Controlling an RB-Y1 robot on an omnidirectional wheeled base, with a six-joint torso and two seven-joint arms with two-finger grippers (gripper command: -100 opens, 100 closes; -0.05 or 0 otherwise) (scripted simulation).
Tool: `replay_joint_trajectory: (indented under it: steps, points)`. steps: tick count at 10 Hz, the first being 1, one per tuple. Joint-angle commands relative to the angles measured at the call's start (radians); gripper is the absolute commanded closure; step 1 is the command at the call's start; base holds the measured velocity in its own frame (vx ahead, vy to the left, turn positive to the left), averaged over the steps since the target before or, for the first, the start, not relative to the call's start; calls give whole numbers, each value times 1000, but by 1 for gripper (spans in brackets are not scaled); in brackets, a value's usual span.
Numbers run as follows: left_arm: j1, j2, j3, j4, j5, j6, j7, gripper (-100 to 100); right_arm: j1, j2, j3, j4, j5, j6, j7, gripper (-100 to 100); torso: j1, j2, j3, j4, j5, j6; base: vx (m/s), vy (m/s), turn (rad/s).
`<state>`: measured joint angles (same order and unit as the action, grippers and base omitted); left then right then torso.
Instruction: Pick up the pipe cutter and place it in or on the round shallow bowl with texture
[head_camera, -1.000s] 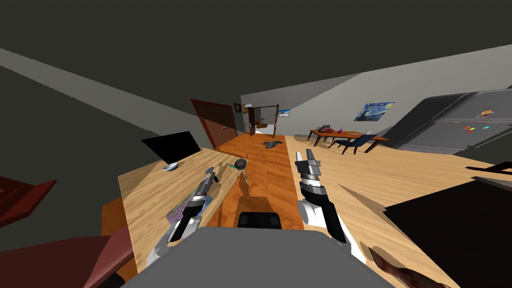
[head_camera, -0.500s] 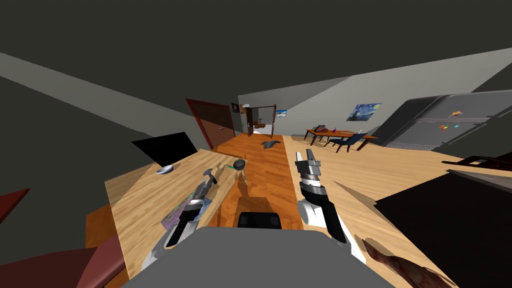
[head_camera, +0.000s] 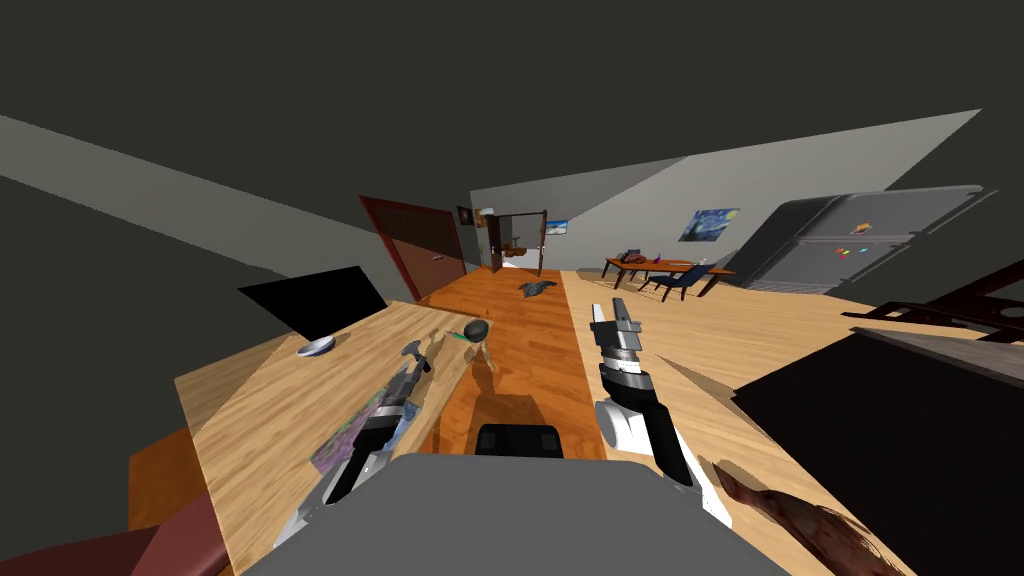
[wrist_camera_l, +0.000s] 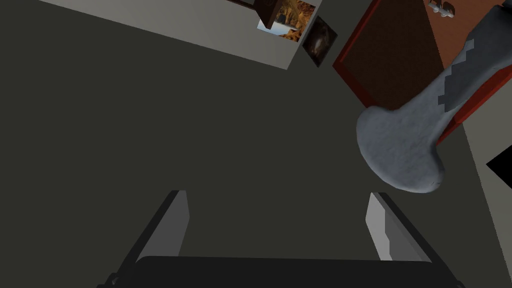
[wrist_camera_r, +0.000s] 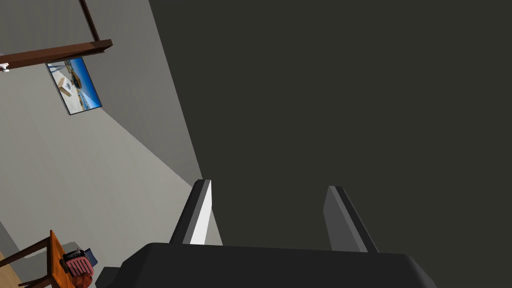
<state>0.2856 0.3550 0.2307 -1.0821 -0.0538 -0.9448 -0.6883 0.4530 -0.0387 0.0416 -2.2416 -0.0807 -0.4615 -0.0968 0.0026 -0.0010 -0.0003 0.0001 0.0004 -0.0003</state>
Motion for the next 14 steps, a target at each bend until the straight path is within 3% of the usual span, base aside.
replay_joint_trajectory:
  steps: [1,2,3,4,7,12,14]
  points:
    - [-9,4,3,50,-2,-21,-18,-100,0,0,0,0,0,0,0,0,0,0,0,0,0,0,5,31,-79]
    - [-9,4,3,53,-2,-21,-18,-100,0,0,0,0,0,0,0,0,0,0,0,0,0,0,2,13,11]
    - [-18,10,10,82,-5,-45,-50,-100,0,0,0,0,0,0,0,0,-1,0,0,0,0,-1,11,33,-94]
    - [-18,10,10,111,-5,-45,-50,-100,0,0,0,0,0,0,0,0,0,0,0,0,0,0,8,35,-85]
    - [-34,23,23,208,-11,-89,-110,-100,0,0,0,0,0,0,0,0,1,0,0,0,0,-1,7,38,-84]
    - [-48,38,35,322,-17,-129,-164,-100,0,0,0,0,0,0,0,0,0,-1,0,0,0,0,15,34,-71]
    - [-60,53,45,404,-24,-163,-212,-100,0,0,0,0,0,0,0,0,1,-1,0,0,0,0,23,44,-110]
